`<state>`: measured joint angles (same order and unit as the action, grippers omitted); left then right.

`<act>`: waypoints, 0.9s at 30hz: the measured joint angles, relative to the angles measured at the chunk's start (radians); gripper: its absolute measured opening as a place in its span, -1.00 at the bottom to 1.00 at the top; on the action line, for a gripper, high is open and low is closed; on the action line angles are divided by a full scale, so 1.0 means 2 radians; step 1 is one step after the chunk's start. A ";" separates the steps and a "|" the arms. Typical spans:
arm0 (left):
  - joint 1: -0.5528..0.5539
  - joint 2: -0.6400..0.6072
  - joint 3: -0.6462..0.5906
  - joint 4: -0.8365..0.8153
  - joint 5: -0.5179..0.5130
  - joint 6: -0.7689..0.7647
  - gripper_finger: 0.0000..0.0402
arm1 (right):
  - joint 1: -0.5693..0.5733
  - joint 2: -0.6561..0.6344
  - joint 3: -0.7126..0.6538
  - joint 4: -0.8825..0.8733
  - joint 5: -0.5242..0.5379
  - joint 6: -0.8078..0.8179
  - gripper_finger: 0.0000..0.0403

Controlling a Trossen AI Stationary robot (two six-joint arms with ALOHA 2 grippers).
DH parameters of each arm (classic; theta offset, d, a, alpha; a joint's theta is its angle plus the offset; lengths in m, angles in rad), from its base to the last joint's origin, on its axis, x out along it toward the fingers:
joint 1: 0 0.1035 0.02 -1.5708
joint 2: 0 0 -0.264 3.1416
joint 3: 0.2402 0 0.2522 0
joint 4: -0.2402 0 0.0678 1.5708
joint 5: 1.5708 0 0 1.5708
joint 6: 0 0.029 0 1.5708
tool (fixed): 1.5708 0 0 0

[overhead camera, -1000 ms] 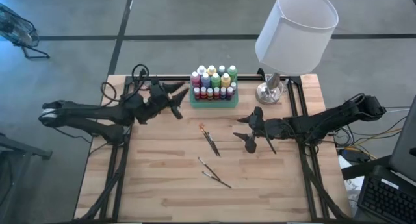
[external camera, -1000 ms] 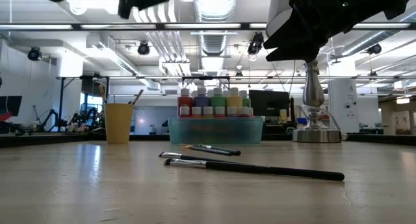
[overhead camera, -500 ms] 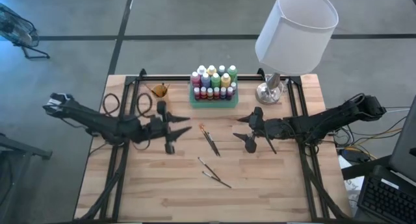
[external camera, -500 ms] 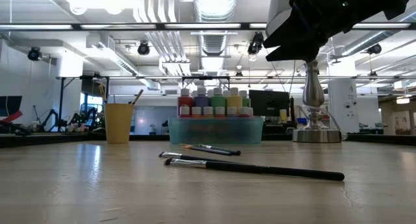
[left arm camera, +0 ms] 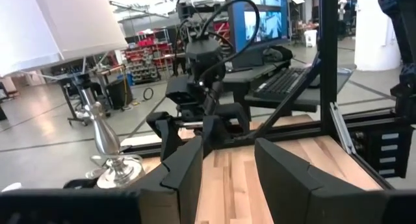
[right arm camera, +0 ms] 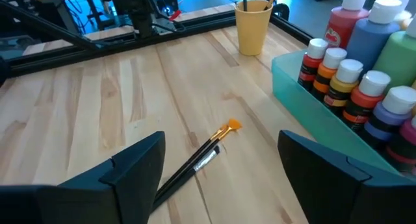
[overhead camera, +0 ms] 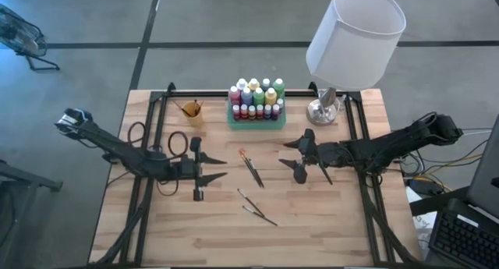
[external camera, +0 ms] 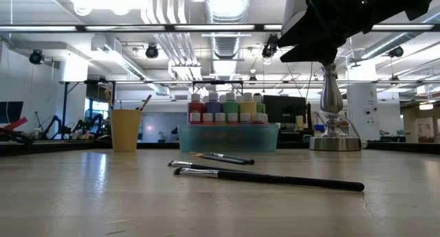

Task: Pick & Place Paint Supplies
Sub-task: Put the silver paintbrush into the orange cup

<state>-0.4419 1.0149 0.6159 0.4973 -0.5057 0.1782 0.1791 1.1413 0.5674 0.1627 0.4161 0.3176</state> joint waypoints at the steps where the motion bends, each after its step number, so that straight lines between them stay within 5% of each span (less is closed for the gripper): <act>1: 0.000 0.000 0.000 -0.003 0.000 -0.002 -0.27 | 0.000 0.003 0.000 0.003 0.000 0.001 0.44; 15: 0.000 0.000 -0.001 -0.030 0.000 -0.041 -0.27 | 0.003 0.139 0.040 0.109 -0.041 -0.009 0.58; 27: 0.000 0.001 -0.001 -0.037 -0.002 -0.056 -0.27 | -0.014 0.278 0.196 -0.016 -0.034 0.005 0.42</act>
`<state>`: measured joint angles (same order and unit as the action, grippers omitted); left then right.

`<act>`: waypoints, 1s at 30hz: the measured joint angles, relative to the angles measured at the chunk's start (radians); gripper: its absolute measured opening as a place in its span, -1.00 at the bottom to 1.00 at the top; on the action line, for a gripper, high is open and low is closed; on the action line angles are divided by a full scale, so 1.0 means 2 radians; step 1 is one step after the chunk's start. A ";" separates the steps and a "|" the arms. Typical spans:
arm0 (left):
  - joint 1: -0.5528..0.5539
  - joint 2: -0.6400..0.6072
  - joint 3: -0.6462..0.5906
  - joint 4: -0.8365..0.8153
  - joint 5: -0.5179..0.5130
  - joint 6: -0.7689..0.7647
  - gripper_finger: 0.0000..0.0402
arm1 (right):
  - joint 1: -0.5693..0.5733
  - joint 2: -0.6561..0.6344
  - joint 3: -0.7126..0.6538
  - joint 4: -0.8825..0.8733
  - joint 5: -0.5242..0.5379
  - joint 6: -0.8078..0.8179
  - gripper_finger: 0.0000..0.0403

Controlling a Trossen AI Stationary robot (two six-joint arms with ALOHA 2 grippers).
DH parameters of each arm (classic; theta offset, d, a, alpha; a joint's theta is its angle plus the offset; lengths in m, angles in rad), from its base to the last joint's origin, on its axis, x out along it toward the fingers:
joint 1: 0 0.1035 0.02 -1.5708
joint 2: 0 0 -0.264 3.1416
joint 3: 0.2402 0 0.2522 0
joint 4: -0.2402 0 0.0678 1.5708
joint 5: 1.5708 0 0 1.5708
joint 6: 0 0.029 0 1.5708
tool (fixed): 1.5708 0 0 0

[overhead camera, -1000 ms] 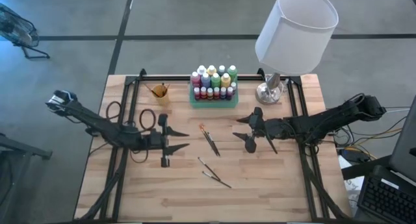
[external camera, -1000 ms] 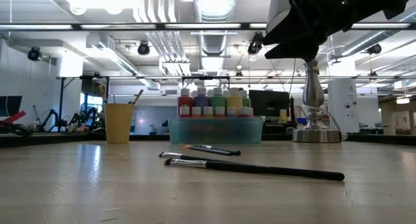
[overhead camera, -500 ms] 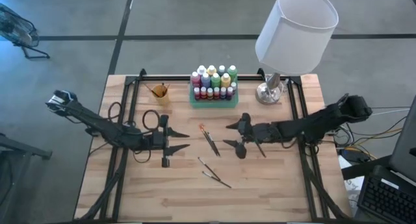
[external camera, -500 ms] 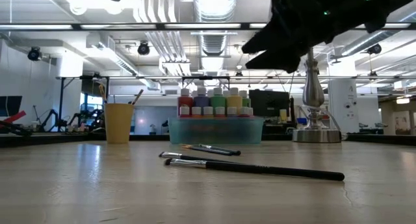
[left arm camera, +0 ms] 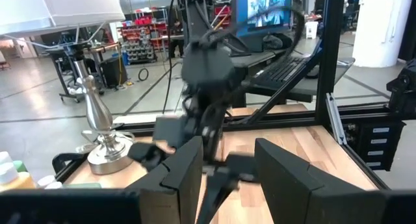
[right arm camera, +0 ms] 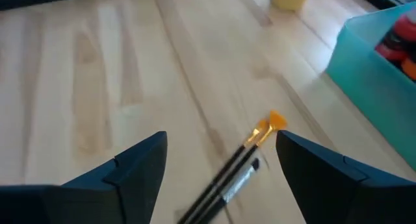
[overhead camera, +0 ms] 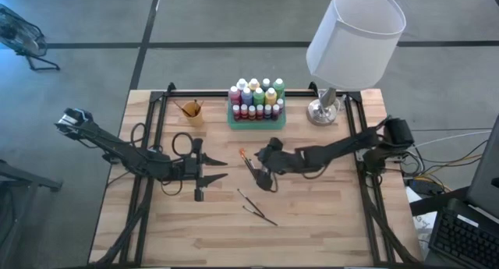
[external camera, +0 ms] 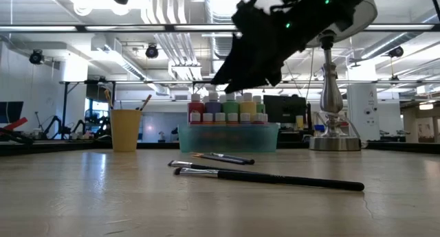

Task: Pick & Place Paint Supplies
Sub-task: Put the silver paintbrush into the orange cup

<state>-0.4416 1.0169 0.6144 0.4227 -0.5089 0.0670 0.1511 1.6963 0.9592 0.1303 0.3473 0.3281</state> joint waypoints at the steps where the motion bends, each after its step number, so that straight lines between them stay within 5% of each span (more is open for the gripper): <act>1: 0.000 0.000 0.000 0.000 0.000 0.000 -0.27 | -0.004 0.011 0.008 -0.012 0.000 0.003 0.40; 13: 0.001 0.004 0.000 -0.007 -0.004 -0.005 -0.27 | -0.029 0.029 0.021 -0.107 -0.002 0.031 0.27; 30: 0.001 0.004 0.000 -0.002 -0.004 -0.009 -0.27 | 0.013 0.044 0.005 -0.092 0.010 0.092 0.14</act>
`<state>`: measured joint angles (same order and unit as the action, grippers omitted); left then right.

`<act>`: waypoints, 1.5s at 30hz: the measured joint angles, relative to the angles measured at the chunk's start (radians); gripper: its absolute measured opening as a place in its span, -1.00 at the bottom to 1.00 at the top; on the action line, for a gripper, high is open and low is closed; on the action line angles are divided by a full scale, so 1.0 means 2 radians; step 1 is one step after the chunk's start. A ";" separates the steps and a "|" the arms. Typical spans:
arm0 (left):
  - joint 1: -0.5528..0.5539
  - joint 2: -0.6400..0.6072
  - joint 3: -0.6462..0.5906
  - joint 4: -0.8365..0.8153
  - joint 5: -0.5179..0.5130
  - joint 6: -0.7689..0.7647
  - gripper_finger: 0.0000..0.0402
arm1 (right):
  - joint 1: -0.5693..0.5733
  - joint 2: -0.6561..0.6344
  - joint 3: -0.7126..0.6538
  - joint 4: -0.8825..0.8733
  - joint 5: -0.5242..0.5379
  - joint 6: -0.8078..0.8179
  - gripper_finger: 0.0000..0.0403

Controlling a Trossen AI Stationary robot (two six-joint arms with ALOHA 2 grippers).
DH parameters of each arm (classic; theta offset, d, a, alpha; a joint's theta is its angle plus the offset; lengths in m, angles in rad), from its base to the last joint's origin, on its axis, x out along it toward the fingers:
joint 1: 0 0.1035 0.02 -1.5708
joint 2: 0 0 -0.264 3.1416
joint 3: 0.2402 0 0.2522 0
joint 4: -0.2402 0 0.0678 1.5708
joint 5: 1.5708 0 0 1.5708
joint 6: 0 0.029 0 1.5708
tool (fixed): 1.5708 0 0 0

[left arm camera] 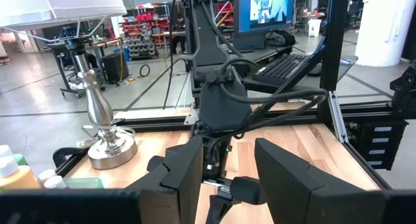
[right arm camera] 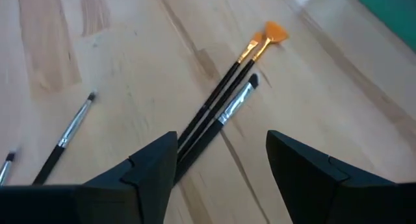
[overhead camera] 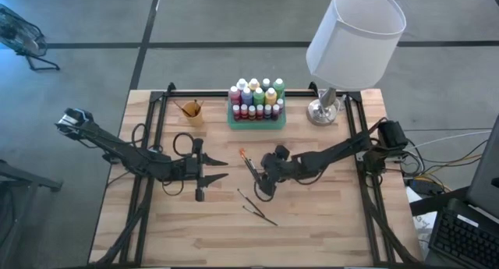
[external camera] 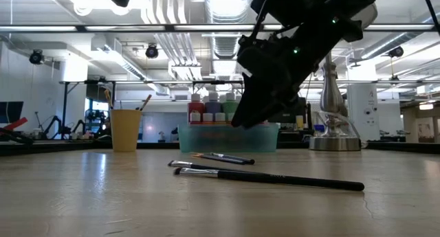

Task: Pick & Place Paint Supplies
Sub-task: Put the silver paintbrush into the orange cup

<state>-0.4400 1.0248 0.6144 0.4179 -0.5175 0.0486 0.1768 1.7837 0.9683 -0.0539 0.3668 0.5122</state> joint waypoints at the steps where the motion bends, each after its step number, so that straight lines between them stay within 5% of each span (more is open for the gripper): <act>1: 0.000 0.000 0.000 0.000 0.000 0.000 -0.27 | 0.000 0.002 -0.001 0.004 0.000 0.004 0.15; 16: 0.001 0.005 0.000 -0.005 -0.009 -0.030 -0.27 | 0.000 0.016 -0.002 0.016 0.040 0.028 0.12; 20: 0.008 0.015 0.005 -0.042 -0.077 -0.054 -0.27 | -0.005 -0.001 0.003 -0.046 0.040 0.024 0.07; 24: 0.037 0.028 0.019 -0.089 -0.092 -0.099 -0.27 | -0.011 -0.029 -0.001 -0.077 0.042 0.031 0.04; 45: 0.071 0.049 0.027 -0.072 -0.103 -0.090 -0.27 | -0.004 0.027 -0.015 0.073 0.039 0.054 -0.05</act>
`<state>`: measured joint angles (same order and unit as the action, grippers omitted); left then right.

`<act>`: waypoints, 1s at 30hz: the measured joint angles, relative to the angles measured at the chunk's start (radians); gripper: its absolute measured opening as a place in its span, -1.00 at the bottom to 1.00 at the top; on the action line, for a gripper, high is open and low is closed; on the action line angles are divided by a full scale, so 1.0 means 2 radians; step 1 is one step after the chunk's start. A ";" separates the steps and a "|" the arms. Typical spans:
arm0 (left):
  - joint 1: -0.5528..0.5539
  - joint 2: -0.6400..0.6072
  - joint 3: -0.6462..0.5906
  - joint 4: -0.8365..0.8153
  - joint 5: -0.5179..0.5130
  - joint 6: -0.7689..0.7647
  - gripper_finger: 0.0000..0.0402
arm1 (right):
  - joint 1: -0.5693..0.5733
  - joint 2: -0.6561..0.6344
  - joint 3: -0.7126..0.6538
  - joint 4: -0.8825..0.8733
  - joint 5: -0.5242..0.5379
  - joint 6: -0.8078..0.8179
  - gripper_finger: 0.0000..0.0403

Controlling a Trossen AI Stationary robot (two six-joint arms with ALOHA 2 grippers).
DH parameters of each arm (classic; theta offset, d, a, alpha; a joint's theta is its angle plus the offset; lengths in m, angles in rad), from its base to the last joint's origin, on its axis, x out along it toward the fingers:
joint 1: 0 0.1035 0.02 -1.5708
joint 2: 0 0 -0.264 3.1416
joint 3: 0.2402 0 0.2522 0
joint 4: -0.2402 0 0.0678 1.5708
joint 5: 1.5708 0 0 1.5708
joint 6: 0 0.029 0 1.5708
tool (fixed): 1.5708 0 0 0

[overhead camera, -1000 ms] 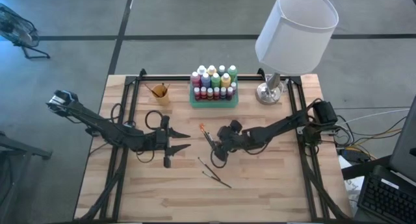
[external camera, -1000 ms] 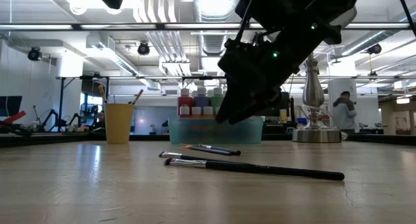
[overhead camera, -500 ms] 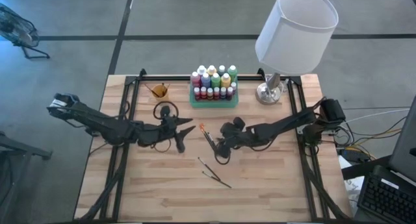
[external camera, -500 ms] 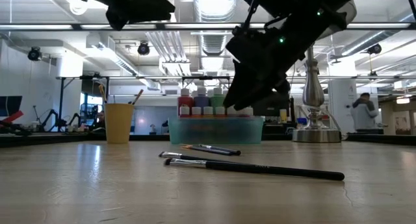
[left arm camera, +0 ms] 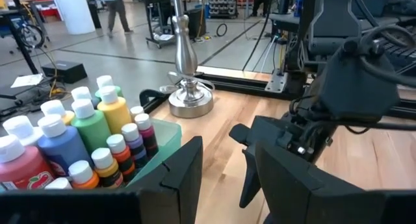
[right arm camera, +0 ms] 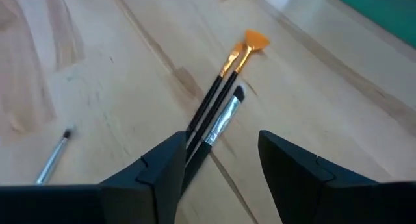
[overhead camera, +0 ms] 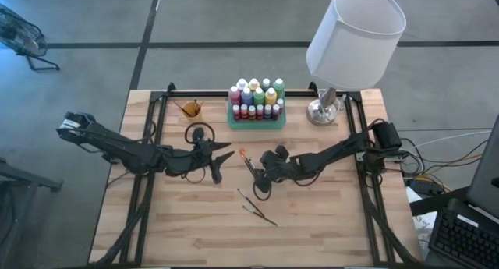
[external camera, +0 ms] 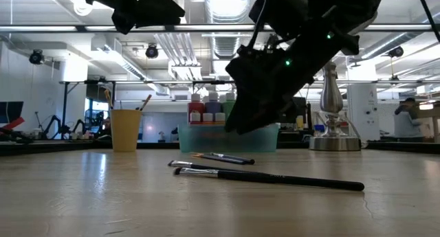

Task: Pick & Place Paint Supplies
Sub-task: Put the silver paintbrush into the orange cup

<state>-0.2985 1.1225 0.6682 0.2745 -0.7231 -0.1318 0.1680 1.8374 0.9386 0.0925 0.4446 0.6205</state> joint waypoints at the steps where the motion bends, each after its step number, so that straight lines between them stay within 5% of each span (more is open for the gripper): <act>1: 0.000 0.000 0.000 -0.001 0.000 0.000 -0.27 | 0.000 0.003 0.000 -0.002 0.000 0.000 -0.06; 7: 0.000 0.000 0.000 -0.008 0.003 -0.016 -0.27 | 0.000 0.004 0.000 -0.009 0.000 -0.004 -0.12; 14: 0.034 0.013 0.014 -0.091 0.025 -0.044 -0.27 | -0.001 -0.051 0.000 -0.126 0.001 -0.008 -0.18; 30: 0.110 0.200 0.126 -0.208 0.131 0.036 -0.27 | -0.033 -0.206 -0.058 -0.230 0.032 -0.001 -0.10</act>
<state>-0.0790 1.5219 0.9200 -0.1414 -0.4605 -0.0601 0.1028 1.4251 0.8232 -0.3666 0.5083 0.6184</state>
